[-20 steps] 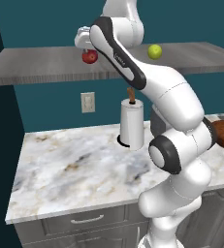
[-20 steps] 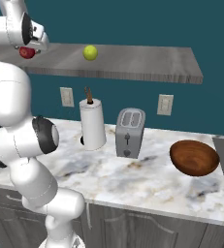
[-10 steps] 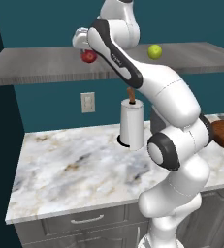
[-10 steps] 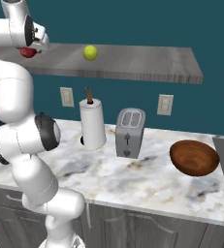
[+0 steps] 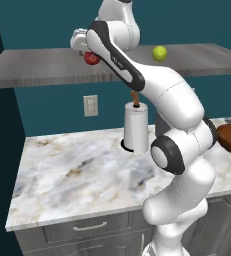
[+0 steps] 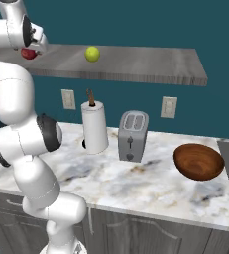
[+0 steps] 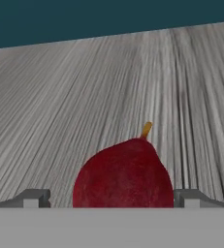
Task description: Pick the pears from the cabinet and place them in one bowl. Pick the sweet potato from the sink and place it in the other bowl.
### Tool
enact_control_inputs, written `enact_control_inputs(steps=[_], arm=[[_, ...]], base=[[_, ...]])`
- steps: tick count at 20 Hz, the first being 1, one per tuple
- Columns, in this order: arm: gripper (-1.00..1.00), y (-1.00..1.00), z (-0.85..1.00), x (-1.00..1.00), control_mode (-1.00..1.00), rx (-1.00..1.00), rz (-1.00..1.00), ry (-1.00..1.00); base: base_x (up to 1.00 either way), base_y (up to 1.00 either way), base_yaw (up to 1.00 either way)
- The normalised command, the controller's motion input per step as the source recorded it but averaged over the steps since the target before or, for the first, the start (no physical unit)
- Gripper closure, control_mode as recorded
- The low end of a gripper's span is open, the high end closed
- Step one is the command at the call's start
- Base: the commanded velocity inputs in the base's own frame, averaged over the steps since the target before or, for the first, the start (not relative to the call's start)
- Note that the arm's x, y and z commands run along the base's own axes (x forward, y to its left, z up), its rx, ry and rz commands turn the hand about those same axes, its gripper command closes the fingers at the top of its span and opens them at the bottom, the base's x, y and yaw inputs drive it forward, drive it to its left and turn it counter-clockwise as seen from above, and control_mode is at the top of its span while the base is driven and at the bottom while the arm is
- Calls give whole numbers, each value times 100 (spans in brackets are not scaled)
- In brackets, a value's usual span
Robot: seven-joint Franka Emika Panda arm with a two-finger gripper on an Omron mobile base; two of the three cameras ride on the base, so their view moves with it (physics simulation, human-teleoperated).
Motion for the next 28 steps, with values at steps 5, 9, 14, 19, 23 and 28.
enact_control_inputs(steps=[5, 9, 14, 19, 23, 28], arm=[[-100, 0, 0, 0, -100, 0, 0, 0], [-100, -5, -9, 0, -100, 0, 0, 0], [-100, -1, -5, 0, -100, 0, 0, 0], [-100, 0, 0, 0, -100, 0, 0, 0], [100, 0, 0, 0, -100, 0, 0, 0], [100, 0, 0, 0, -100, 0, 0, 0]], base=[[0, 0, 0], [0, 0, 0], [0, 0, 0], [0, 0, 0], [0, 0, 0], [0, 0, 0]])
